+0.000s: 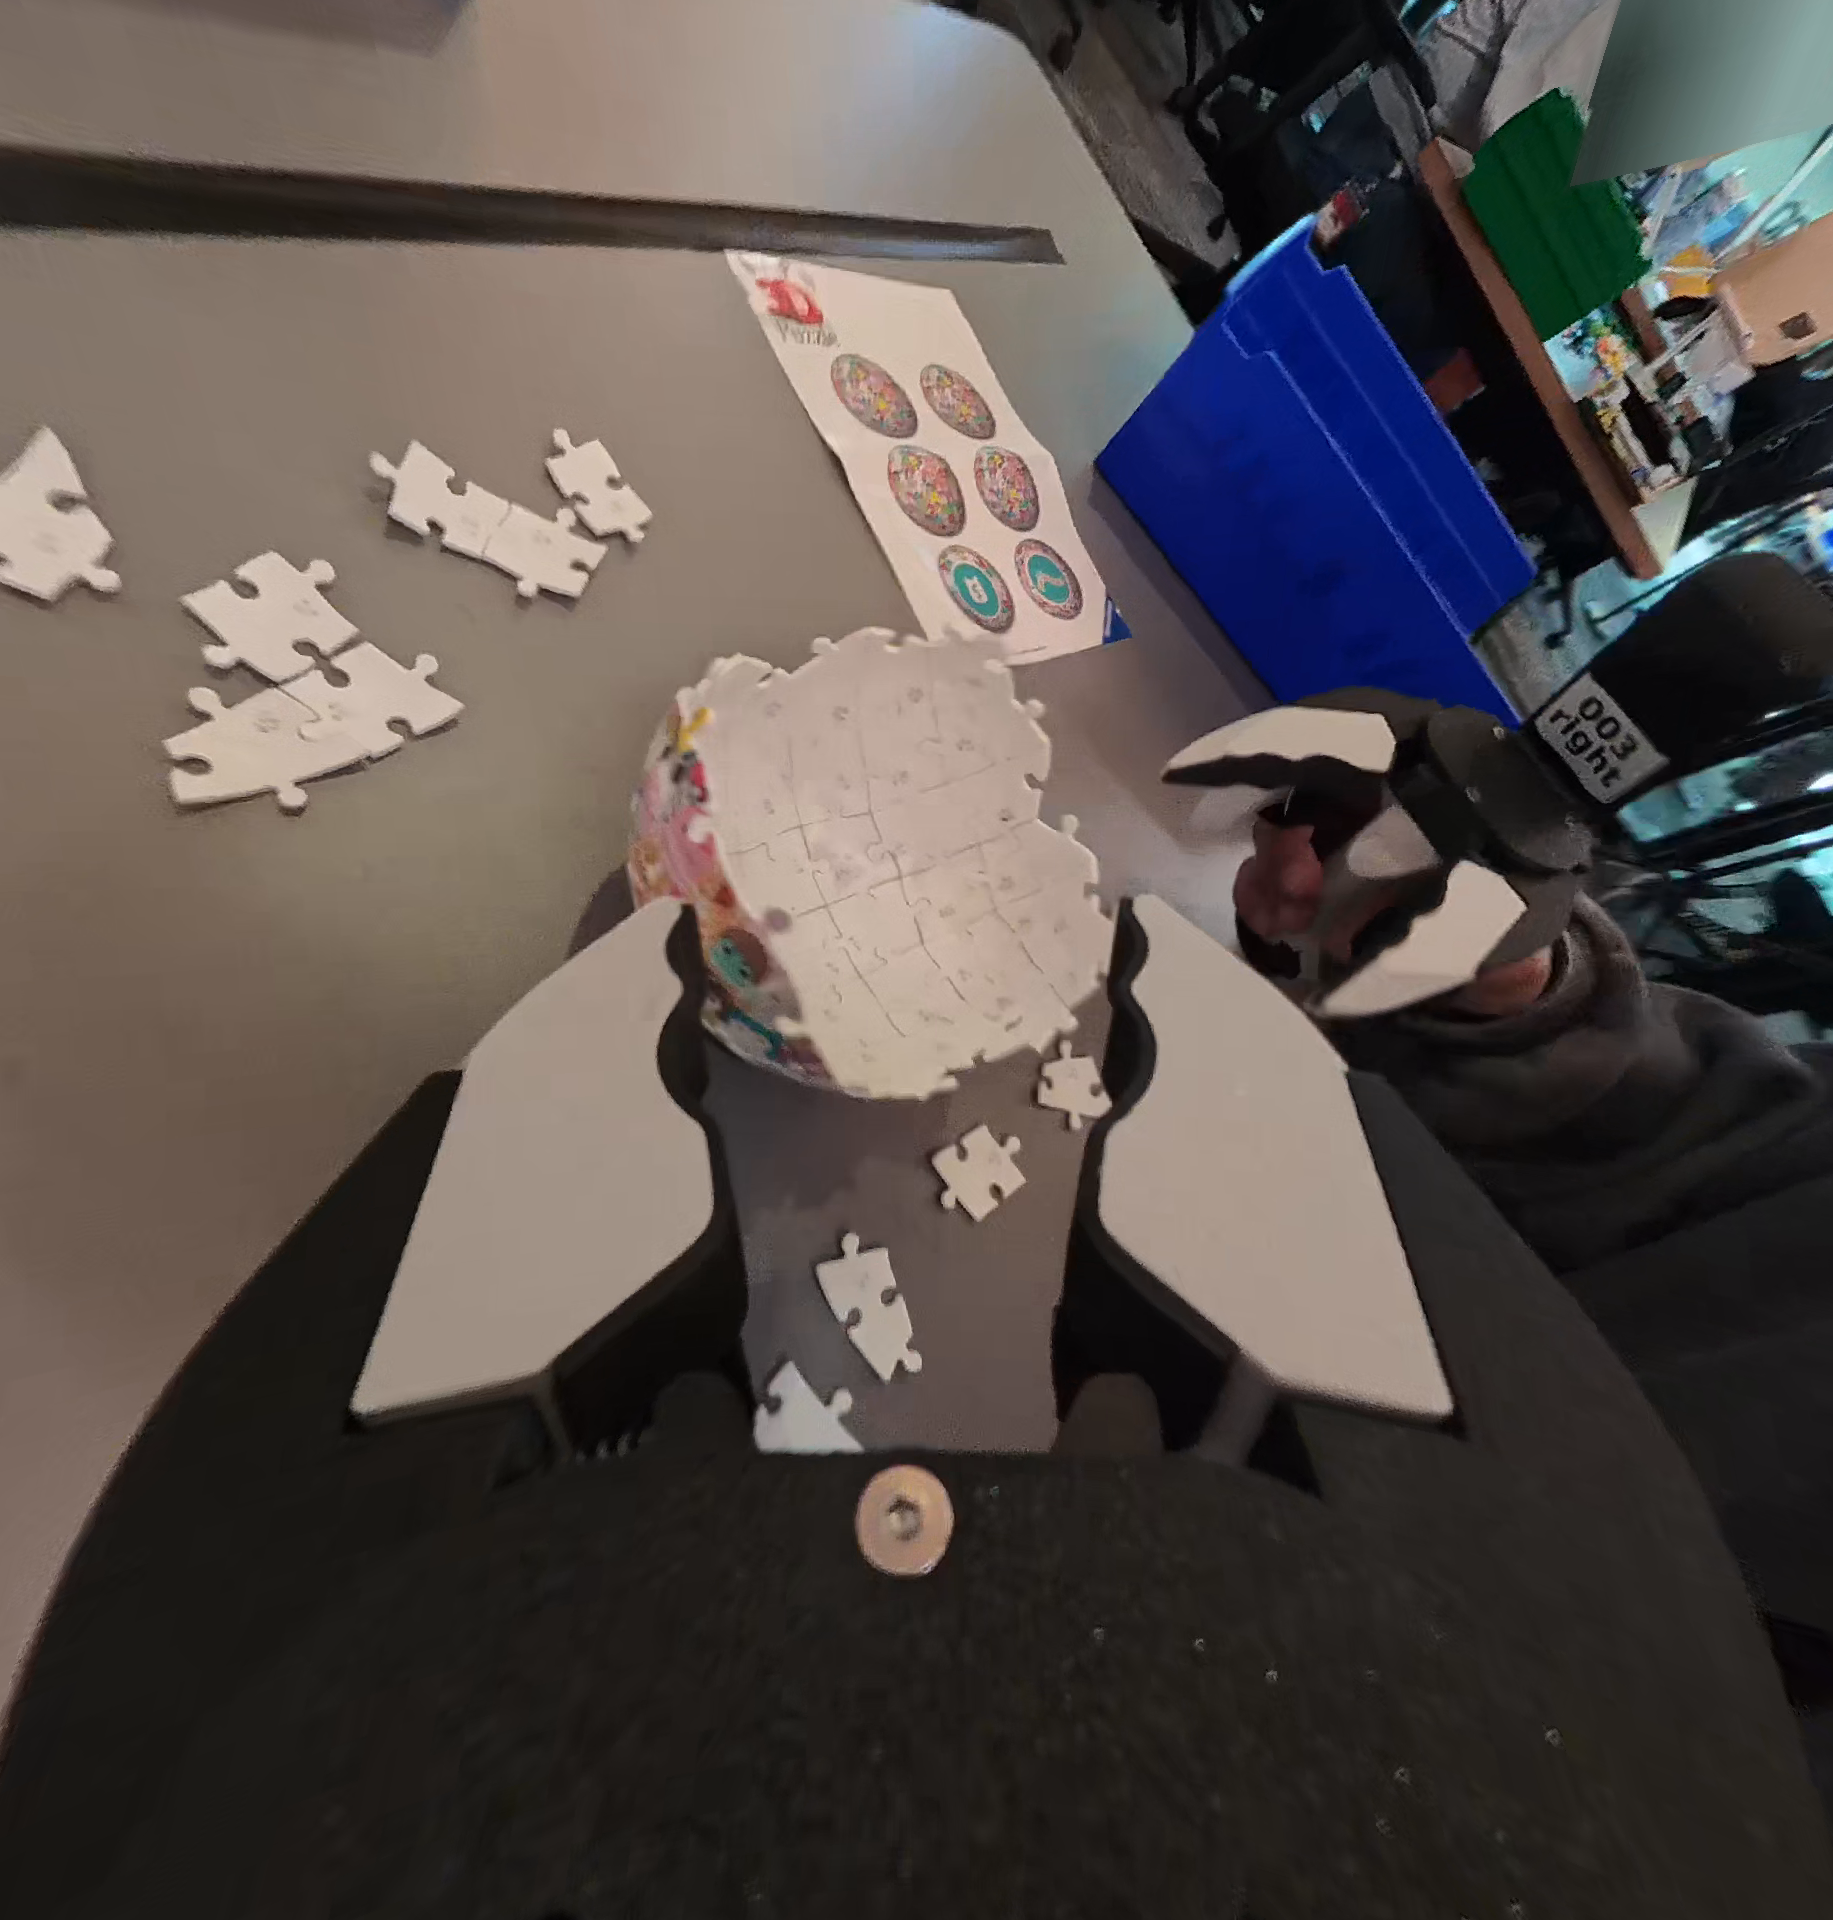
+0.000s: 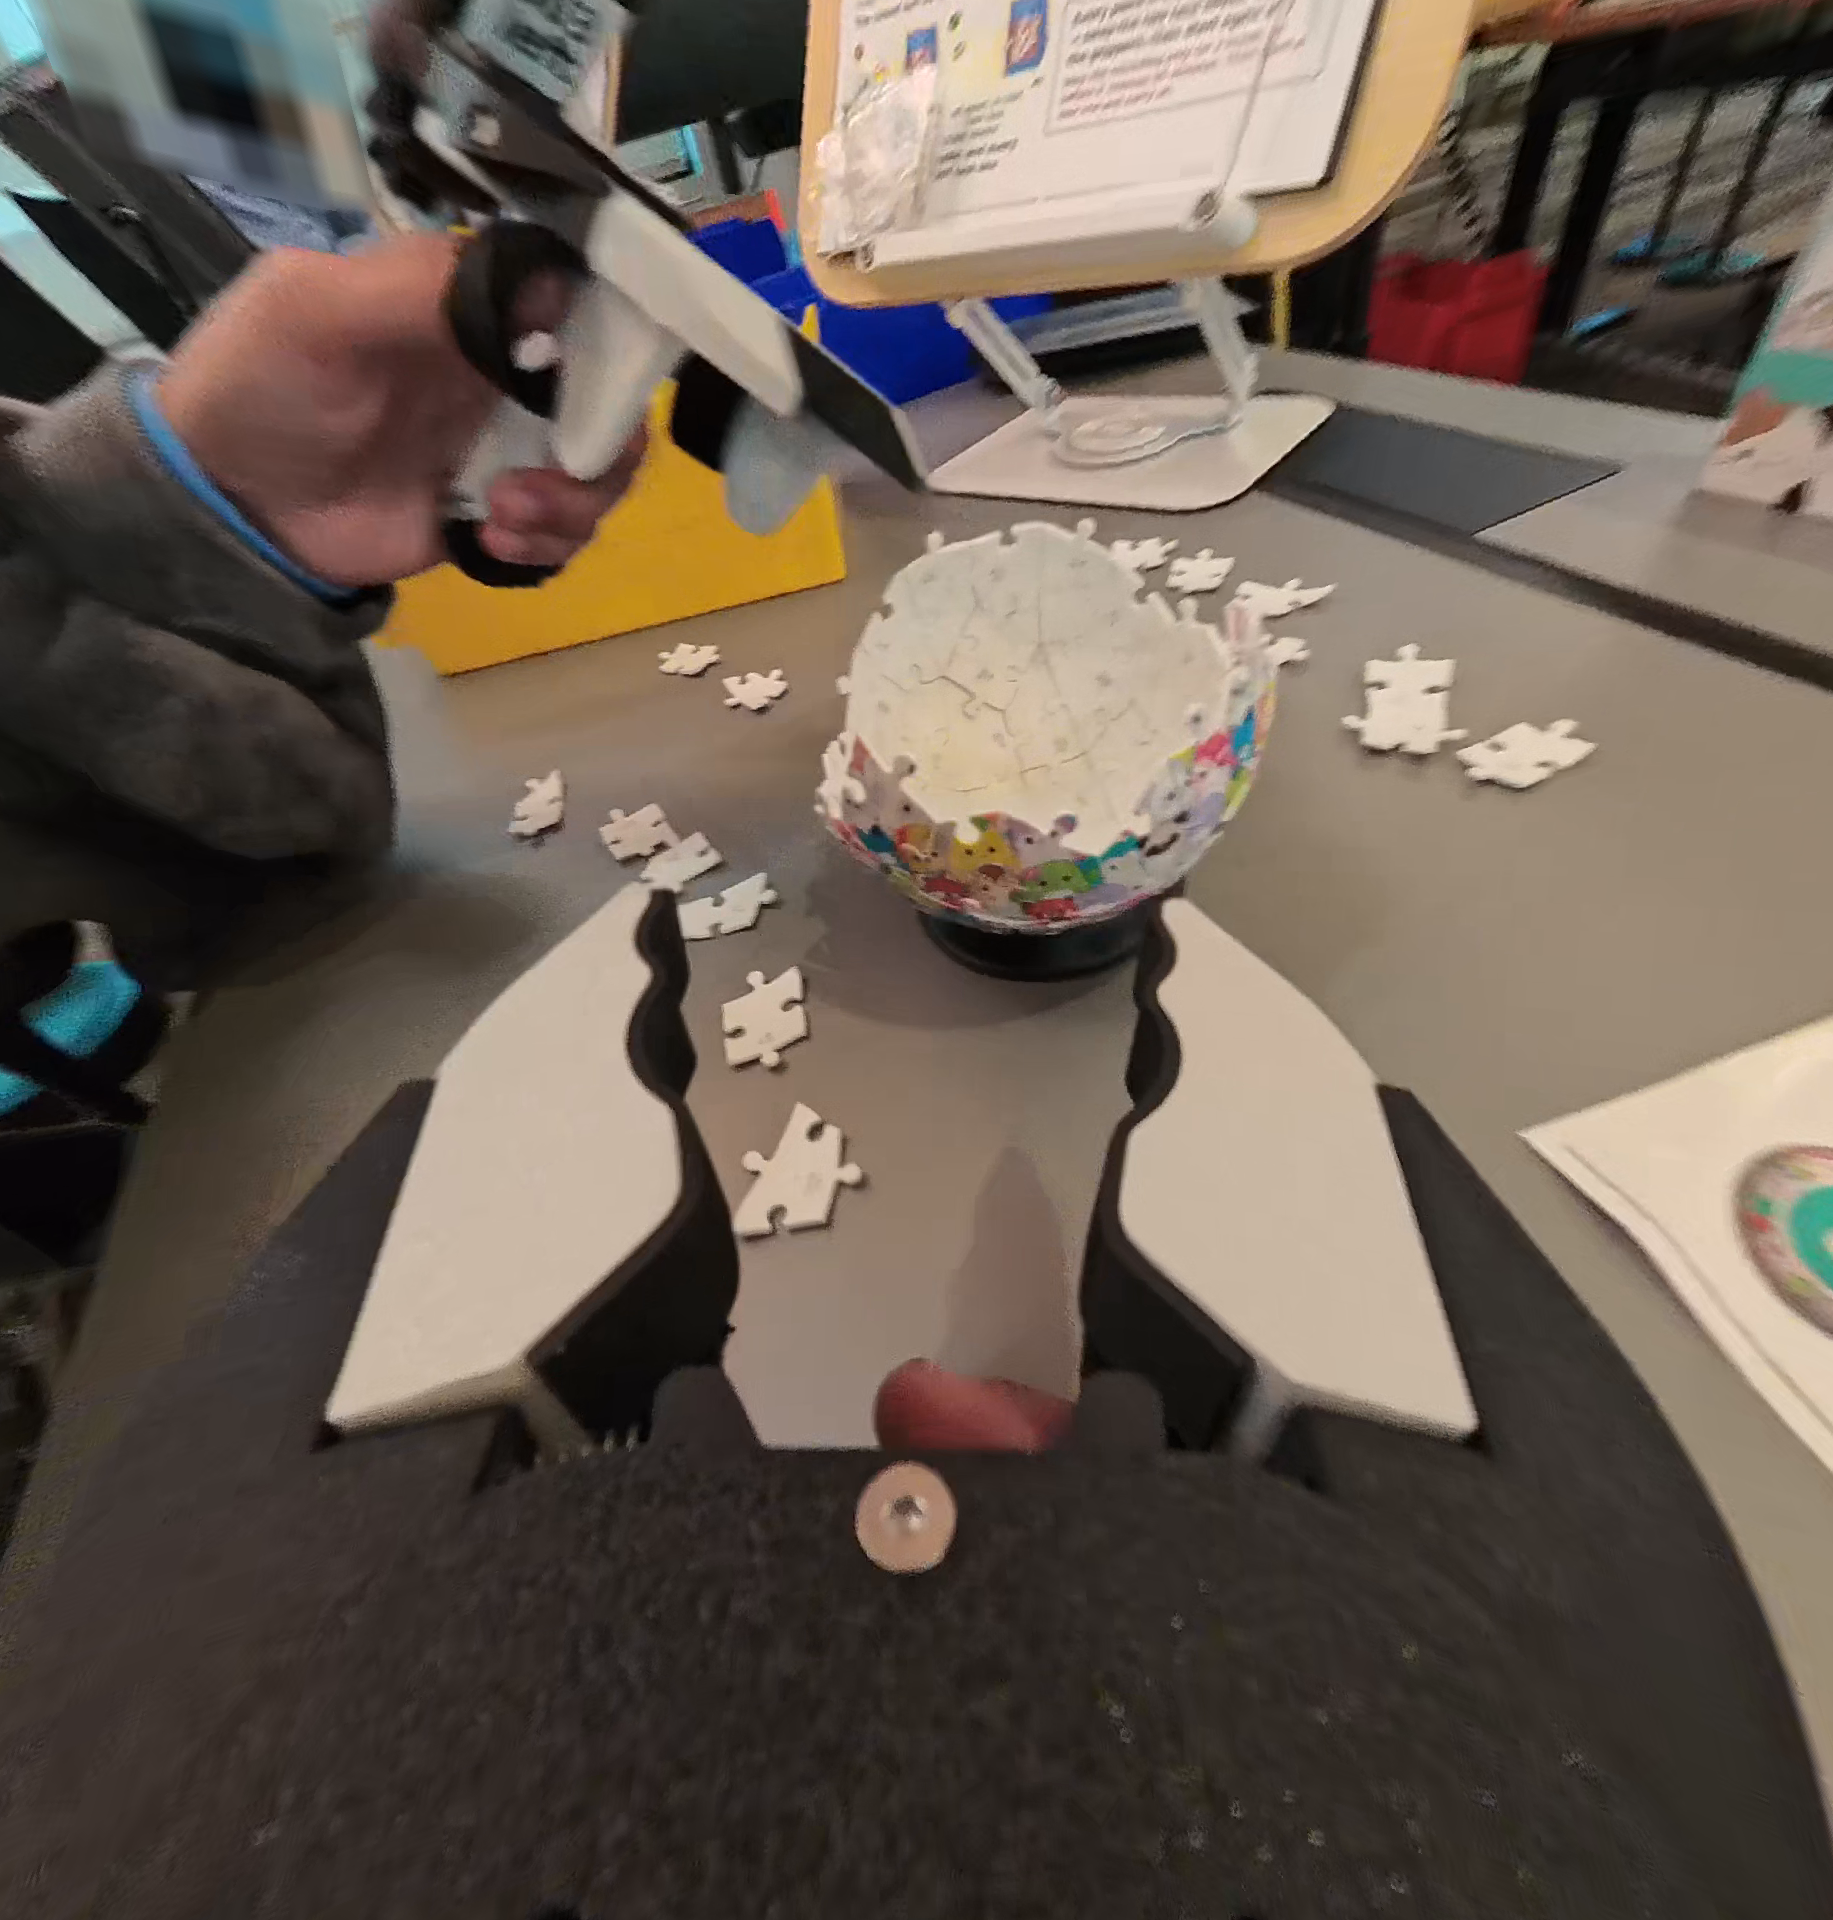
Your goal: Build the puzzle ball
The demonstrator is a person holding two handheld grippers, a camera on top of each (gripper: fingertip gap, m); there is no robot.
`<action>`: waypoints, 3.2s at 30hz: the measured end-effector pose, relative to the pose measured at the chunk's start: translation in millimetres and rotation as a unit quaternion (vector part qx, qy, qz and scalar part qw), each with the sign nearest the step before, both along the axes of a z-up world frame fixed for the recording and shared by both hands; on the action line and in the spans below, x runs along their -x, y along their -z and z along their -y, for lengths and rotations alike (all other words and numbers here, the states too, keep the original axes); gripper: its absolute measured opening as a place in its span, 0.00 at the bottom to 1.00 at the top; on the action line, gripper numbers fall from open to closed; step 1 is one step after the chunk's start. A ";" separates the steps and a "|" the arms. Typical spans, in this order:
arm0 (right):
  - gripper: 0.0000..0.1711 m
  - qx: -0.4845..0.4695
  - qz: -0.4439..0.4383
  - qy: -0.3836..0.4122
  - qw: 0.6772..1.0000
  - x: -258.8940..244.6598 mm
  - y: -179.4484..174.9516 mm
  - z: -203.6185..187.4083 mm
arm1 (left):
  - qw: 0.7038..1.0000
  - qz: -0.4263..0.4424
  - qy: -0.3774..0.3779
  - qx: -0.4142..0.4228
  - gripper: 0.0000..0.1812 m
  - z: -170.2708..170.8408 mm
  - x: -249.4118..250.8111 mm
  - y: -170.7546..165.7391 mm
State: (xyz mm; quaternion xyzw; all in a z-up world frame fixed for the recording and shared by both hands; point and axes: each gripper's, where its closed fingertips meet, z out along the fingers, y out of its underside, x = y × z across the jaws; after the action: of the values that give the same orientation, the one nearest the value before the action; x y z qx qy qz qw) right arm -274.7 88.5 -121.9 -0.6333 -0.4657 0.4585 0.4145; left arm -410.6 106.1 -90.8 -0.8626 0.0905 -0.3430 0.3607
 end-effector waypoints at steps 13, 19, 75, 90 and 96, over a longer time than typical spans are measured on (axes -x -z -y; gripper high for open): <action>0.42 -0.157 0.012 0.045 0.987 -16.0 -16.0 10.2 | 0.977 -0.135 -0.061 -0.156 0.42 104.6 -41.8 15.7; 0.40 -0.143 0.015 0.028 0.989 -11.7 -11.4 19.1 | 0.967 -0.151 -0.107 -0.173 0.44 106.8 -12.7 37.1; 0.38 -0.145 0.131 -0.010 0.981 -5.2 36.6 28.4 | 0.960 -0.214 -0.169 -0.065 0.39 183.9 93.2 78.7; 0.39 -0.123 0.134 -0.007 0.983 -6.6 41.0 24.8 | 0.962 -0.195 -0.181 -0.055 0.38 176.6 112.4 91.3; 0.39 -0.124 0.139 -0.014 0.982 -5.5 43.3 28.0 | 0.957 -0.201 -0.197 -0.064 0.36 178.5 119.8 85.7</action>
State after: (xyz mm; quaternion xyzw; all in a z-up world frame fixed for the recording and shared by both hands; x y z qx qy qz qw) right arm -269.2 60.5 -165.2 -0.6283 -0.5809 0.3103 0.4142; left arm -530.4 -72.4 -176.5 -0.8895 0.0109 -0.0781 0.4500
